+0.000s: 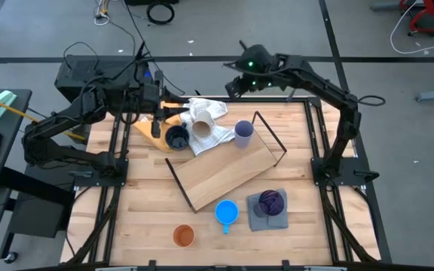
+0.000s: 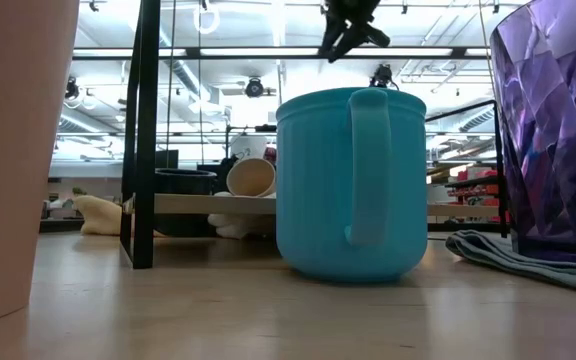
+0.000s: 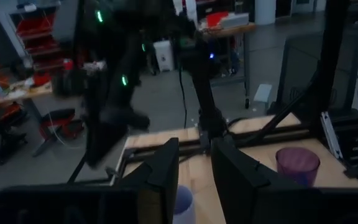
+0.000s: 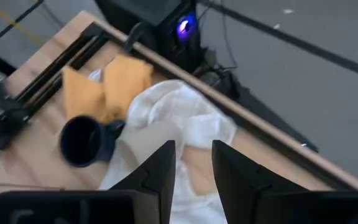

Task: Stack small to large cups/mugs on shelf
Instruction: Put the white cup on the shelf

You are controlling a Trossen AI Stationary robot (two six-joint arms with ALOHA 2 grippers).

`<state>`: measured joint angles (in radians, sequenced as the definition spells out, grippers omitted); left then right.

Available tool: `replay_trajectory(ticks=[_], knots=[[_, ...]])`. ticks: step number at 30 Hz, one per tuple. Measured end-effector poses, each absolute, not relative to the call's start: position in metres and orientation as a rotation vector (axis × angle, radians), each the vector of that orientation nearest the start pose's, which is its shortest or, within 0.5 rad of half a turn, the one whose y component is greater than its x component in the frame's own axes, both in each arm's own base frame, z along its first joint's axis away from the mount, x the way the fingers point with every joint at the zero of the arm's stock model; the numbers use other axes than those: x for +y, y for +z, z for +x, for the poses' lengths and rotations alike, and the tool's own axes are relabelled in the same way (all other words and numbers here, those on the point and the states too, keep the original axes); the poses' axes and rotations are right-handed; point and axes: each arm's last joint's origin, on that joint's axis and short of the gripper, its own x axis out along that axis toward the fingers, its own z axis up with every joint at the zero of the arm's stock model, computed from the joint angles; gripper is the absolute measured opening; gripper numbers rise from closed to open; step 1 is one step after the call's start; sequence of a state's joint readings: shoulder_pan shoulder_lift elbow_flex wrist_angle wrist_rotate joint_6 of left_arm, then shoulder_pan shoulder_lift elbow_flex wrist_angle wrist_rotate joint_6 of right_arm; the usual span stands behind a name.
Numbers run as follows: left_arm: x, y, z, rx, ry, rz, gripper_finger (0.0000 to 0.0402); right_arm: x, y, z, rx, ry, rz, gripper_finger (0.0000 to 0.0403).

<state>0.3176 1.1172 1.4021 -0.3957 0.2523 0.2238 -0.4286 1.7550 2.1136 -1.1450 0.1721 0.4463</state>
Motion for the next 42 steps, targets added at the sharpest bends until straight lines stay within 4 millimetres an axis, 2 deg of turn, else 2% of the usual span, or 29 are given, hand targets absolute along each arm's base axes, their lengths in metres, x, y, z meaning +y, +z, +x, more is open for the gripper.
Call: replay_trajectory(ticks=[4,8,13,19,24,28,36,42], knots=[[0.069,0.446,0.212,0.215,0.136,0.212,0.0104,-0.158,0.460,0.289,0.521,-0.768,0.494,0.0112],[0.085,0.433,0.226,0.292,0.182,0.191,0.0105,-0.161,0.493,0.259,0.326,-0.790,0.462,0.0112],[0.105,0.406,0.253,0.423,0.194,0.154,0.0105,-0.145,0.529,0.217,0.148,-0.787,0.422,0.0112],[0.118,0.365,0.279,0.637,0.150,0.122,0.0111,-0.125,0.545,0.187,0.094,-0.773,0.384,0.0112],[0.120,0.336,0.292,0.808,0.126,0.108,0.0136,-0.122,0.545,0.182,0.120,-0.774,0.368,0.0112],[0.117,0.322,0.300,0.871,0.103,0.086,0.0169,-0.124,0.540,0.185,0.164,-0.777,0.358,0.0112],[0.118,0.304,0.311,0.968,0.192,0.104,0.0224,-0.129,0.531,0.197,0.238,-0.721,0.375,0.0112],[0.118,0.303,0.311,0.976,0.206,0.103,0.0235,-0.127,0.525,0.194,0.304,-0.711,0.393,0.0112]])
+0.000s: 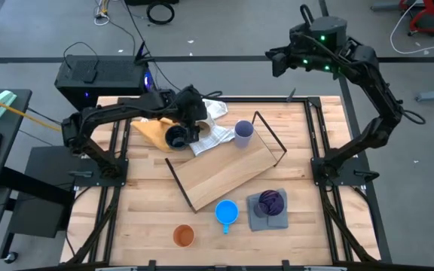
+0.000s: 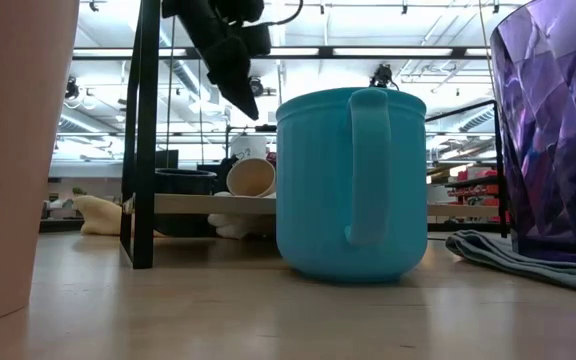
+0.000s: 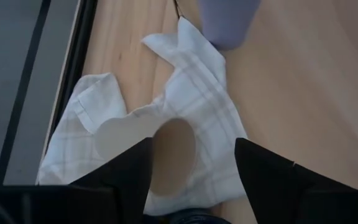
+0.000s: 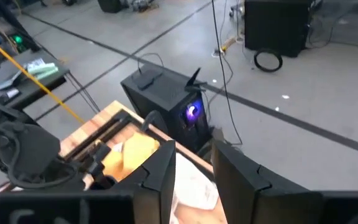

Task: Stack small to large cups/mugs on shelf
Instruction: Put the white cup on the shelf

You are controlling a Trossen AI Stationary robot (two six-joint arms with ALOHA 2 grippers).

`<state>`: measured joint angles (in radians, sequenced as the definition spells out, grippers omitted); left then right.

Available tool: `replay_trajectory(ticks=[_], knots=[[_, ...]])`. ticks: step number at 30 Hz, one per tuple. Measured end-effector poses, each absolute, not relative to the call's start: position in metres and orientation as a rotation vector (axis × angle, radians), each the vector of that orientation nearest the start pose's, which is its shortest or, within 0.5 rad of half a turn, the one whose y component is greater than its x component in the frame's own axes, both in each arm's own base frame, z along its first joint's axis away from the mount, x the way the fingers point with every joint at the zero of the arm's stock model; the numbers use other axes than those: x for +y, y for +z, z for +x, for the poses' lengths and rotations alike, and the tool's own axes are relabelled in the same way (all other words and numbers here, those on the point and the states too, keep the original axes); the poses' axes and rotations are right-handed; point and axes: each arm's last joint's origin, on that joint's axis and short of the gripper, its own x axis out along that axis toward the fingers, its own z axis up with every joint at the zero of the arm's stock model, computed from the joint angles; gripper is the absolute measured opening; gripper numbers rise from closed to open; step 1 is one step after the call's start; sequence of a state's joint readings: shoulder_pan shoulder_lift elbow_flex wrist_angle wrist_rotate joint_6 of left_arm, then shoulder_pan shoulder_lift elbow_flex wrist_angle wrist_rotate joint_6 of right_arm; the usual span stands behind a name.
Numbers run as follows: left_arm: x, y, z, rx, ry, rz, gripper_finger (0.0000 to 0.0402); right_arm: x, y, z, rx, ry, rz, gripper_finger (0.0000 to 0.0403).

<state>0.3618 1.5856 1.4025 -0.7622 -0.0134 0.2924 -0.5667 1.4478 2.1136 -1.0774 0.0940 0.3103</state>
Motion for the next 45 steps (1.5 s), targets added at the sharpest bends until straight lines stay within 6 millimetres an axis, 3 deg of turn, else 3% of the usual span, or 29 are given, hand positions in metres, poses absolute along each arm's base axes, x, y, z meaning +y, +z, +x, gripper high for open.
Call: replay_trajectory(ticks=[8,18,37,45], knots=[[0.121,0.302,0.311,0.989,0.289,0.107,0.0233,-0.123,0.527,0.189,0.304,-0.715,0.395,0.0112],[0.110,0.304,0.317,0.955,0.258,0.107,0.0237,-0.123,0.526,0.188,0.313,-0.722,0.394,0.0112],[0.111,0.300,0.312,1.017,0.260,0.097,0.0229,-0.122,0.520,0.186,0.416,-0.705,0.304,0.0112],[0.115,0.301,0.310,1.056,0.389,0.196,0.0229,-0.120,0.516,0.183,0.486,-0.698,0.282,0.0112]])
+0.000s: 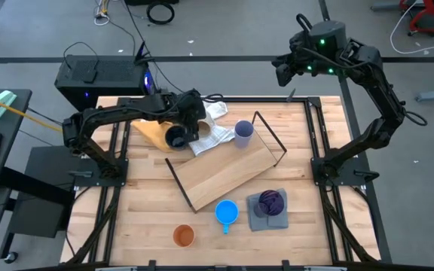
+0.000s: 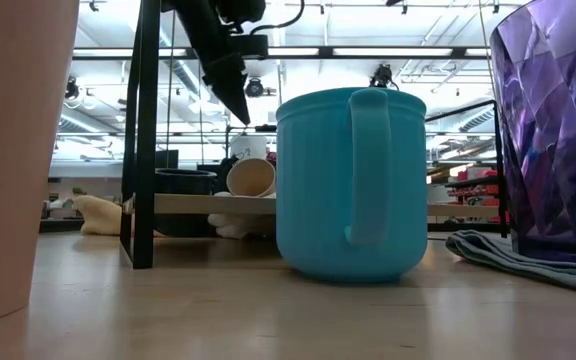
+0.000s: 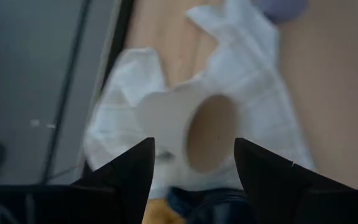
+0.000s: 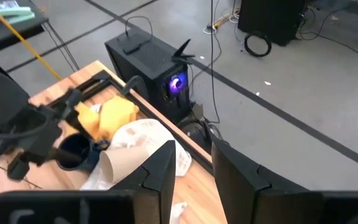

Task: Stack small to large cups/mugs on shelf
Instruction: Put the white cup on the shelf

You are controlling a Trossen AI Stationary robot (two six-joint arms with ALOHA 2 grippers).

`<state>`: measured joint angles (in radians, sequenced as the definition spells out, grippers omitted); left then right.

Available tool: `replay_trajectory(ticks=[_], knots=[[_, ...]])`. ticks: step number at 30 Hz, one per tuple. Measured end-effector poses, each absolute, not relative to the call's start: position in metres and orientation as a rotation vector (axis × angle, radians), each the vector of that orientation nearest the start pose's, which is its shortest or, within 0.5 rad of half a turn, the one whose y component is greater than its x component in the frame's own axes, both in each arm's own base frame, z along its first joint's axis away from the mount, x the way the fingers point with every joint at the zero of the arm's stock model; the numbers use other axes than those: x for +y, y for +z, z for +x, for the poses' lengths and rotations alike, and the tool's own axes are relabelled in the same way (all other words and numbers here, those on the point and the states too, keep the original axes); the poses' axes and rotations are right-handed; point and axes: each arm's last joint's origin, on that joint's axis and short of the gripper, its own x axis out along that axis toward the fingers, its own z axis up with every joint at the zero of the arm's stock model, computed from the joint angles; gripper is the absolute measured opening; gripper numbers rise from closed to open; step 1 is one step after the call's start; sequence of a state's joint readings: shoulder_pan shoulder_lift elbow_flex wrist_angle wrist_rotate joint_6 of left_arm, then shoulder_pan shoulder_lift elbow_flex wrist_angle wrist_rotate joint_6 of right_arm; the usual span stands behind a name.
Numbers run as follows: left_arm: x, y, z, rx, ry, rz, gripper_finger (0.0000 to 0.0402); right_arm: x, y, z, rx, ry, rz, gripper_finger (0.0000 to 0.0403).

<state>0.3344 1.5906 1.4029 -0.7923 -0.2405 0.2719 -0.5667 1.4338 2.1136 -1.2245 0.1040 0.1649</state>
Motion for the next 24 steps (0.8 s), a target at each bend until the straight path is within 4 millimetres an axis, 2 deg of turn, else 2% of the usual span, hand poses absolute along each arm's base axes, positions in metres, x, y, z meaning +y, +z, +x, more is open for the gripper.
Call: replay_trajectory(ticks=[4,8,16,24], knots=[[0.118,0.302,0.316,1.026,0.428,0.277,0.0229,-0.120,0.515,0.183,0.496,-0.694,0.272,0.0112],[0.118,0.303,0.324,0.974,0.439,0.284,0.0228,-0.120,0.515,0.183,0.503,-0.689,0.252,0.0112],[0.120,0.267,0.341,1.111,0.445,0.315,0.0230,-0.120,0.515,0.183,0.508,-0.687,0.248,0.0112],[0.120,0.248,0.351,1.140,0.400,0.301,0.0248,-0.120,0.514,0.183,0.510,-0.677,0.253,0.0112]])
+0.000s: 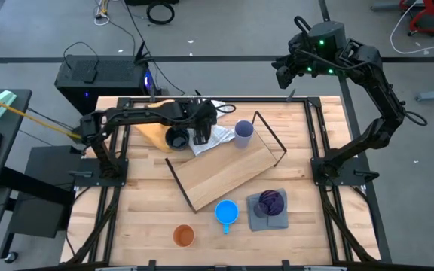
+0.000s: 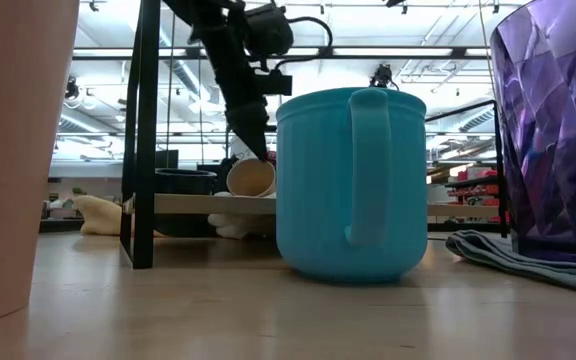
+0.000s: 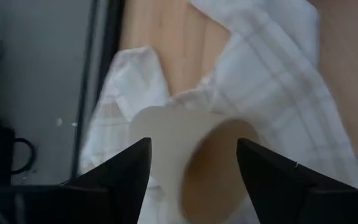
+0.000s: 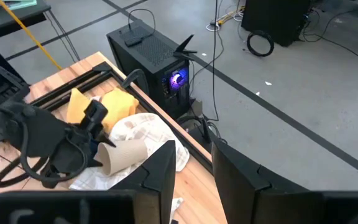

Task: Stack small to large cups/mugs on shelf
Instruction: Put the white cup on the shelf

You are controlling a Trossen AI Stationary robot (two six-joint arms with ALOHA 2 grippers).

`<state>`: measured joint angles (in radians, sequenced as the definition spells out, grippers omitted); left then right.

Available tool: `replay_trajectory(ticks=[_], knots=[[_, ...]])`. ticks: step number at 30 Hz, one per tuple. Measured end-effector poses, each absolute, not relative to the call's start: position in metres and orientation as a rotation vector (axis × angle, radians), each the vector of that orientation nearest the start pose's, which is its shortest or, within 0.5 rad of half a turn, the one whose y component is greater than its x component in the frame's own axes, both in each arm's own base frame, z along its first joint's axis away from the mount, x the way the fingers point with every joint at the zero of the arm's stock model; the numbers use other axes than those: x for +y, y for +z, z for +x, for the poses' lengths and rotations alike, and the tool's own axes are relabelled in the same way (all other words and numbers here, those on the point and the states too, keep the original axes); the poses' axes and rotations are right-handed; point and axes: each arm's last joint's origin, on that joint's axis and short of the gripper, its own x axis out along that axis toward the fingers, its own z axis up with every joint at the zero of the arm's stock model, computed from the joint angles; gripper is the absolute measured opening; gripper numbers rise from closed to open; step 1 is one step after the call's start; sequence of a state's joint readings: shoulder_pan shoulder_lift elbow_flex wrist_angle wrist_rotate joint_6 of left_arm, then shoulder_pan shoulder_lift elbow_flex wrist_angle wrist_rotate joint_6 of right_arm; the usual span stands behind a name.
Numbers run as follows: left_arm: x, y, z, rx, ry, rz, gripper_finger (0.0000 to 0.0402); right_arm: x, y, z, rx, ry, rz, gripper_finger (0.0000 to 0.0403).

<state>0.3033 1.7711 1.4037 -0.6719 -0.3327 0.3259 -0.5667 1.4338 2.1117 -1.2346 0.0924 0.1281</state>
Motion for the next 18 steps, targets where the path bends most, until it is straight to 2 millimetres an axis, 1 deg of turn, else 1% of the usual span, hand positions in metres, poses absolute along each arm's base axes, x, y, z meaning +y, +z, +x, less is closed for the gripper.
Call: replay_trajectory(ticks=[3,5,11,18], knots=[[0.123,0.242,0.354,1.146,0.400,0.295,0.0254,-0.120,0.514,0.183,0.509,-0.678,0.255,0.0112],[0.126,0.235,0.353,1.185,0.396,0.290,0.0256,-0.120,0.514,0.183,0.508,-0.678,0.258,0.0112],[0.138,0.217,0.355,1.250,0.404,0.270,0.0248,-0.120,0.514,0.183,0.506,-0.679,0.263,0.0112],[0.140,0.214,0.356,1.248,0.414,0.262,0.0236,-0.120,0.514,0.183,0.500,-0.683,0.278,0.0112]])
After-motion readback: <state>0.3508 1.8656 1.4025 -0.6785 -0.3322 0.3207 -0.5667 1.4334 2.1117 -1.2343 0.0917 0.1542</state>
